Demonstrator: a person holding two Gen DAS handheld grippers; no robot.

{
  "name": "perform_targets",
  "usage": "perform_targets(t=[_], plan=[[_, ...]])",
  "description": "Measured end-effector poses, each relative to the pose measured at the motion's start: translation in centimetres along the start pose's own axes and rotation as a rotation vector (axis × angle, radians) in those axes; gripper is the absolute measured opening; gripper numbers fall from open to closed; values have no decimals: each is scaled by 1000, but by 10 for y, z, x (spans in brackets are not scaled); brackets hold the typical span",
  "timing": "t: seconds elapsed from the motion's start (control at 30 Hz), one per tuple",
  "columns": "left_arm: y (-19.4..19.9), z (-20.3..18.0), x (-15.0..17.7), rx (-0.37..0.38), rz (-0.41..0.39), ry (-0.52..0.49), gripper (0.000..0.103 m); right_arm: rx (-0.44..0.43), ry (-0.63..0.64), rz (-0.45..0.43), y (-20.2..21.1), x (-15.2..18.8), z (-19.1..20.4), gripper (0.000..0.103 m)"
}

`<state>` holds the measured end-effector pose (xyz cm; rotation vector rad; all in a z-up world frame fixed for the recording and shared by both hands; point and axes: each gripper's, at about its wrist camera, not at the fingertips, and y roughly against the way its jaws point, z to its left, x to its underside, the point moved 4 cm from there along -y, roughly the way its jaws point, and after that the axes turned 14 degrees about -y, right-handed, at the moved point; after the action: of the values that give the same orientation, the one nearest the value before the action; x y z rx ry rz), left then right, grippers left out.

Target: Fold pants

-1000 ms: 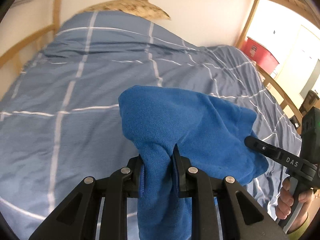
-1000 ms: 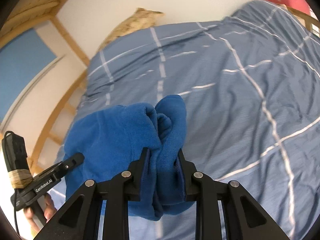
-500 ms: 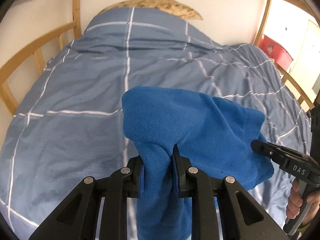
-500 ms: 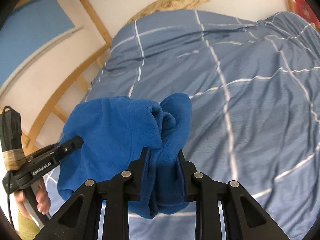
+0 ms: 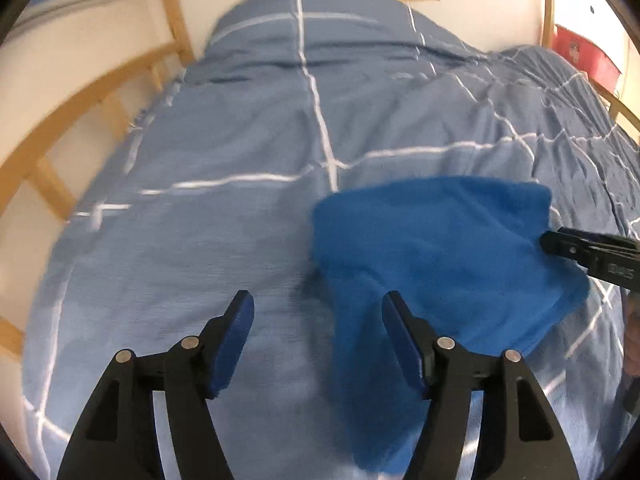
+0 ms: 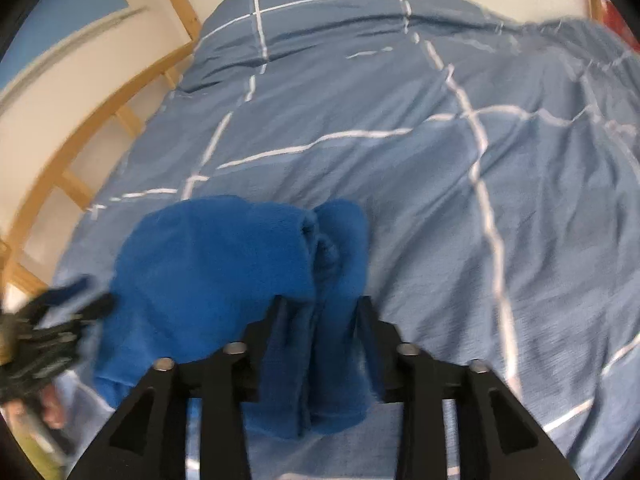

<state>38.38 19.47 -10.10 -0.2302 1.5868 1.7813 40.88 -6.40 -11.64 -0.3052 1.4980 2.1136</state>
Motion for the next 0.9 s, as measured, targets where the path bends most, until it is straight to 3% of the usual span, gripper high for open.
perform_targets(t=[0.03, 0.13, 0.3, 0.47, 0.63, 0.67, 0.73, 0.77, 0.8, 0.9], plan=[[6, 1, 4, 12, -2, 10, 65, 35, 20, -28, 2, -1, 0, 56], [21, -9, 16, 32, -20, 13, 66, 85, 39, -96, 17, -2, -1, 56], [20, -24, 34, -11, -25, 15, 66, 5, 79, -144, 49, 18, 5, 57], [20, -39, 46, 60, -21, 4, 66, -55, 179, -120, 58, 43, 22, 57], [14, -51, 56, 45, 0, -37, 66, -88, 191, -99, 51, 50, 21, 56], [13, -52, 57, 52, 2, -39, 66, -101, 181, -89, 48, 48, 20, 54], [10, -53, 58, 45, 10, -44, 66, -129, 164, -58, 42, 46, 21, 39], [9, -52, 57, 38, 9, -44, 66, -133, 165, -38, 39, 46, 22, 36], [9, -53, 58, 34, 7, -44, 63, -125, 171, -45, 38, 46, 22, 19], [8, -56, 60, 36, 7, -53, 40, -121, 200, -57, 43, 48, 23, 11]])
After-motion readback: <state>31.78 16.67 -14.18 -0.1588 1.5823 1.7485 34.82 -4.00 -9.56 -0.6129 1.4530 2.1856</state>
